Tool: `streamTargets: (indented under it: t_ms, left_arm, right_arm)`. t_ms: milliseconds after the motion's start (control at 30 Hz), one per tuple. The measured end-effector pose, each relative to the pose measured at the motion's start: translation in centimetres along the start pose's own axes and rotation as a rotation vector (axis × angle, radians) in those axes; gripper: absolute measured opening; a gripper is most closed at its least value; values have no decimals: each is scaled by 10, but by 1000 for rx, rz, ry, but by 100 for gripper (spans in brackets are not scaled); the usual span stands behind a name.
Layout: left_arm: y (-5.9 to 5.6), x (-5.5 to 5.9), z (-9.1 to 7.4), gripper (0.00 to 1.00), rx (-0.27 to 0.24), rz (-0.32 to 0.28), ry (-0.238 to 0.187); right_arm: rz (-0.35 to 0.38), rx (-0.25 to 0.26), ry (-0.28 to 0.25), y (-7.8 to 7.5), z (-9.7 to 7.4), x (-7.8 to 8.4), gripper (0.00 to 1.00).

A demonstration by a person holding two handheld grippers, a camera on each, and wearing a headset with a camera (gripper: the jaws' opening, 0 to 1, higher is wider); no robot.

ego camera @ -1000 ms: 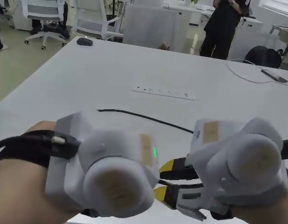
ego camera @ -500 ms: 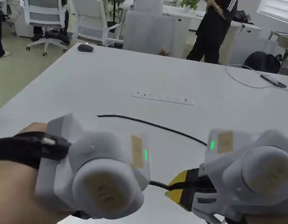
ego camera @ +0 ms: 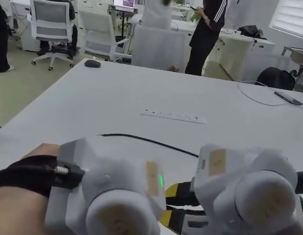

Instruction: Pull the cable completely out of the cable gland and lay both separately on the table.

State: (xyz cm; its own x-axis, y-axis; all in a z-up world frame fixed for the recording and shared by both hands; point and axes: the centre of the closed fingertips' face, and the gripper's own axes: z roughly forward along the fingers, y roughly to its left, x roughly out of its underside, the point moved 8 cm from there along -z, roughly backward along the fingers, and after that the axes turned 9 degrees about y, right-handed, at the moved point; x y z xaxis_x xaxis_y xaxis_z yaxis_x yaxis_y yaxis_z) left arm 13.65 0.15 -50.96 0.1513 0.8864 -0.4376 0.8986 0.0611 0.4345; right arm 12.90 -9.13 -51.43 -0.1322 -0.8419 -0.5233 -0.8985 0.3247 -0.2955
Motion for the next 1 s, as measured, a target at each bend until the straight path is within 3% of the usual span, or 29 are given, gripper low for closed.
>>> streamTargets:
  t_ms: [267, 400, 467, 567, 667, 733, 800, 867, 900, 1000]
  left_arm:
    - [10, 10, -6, 17, -29, -31, 15]
    - [16, 14, -9, 17, -53, -39, 22]
    - [19, 15, -10, 17, -60, -48, 22]
    - [19, 15, -9, 17, -66, -39, 30]
    - [16, 12, -7, 17, -60, -37, 25]
    - [13, 8, -6, 17, -53, -30, 17]
    - [11, 5, -4, 17, -47, -24, 11]
    - [9, 2, -4, 17, -43, -17, 6]
    - [9, 2, -3, 17, -45, -18, 9]
    - [11, 4, -5, 17, -45, -27, 1]
  right_arm:
    - [32, 21, 23, -9, -9, 19, 4]
    - [42, 78, 131, -16, -8, 37, 4]
    - [36, 82, 155, -15, -5, 39, 4]
    - [21, 77, 142, -14, -5, 31, 5]
    - [37, 62, 65, -13, -5, 14, 18]
    - [-10, 69, 3, -14, -5, -2, 14]
    - [-15, 46, -12, -13, -4, -8, 13]
    - [-33, 25, -16, -13, -2, -13, 11]
    - [-76, 3, 13, -12, -1, -12, 8]
    - [-45, 6, -9, -11, -1, -10, 4]
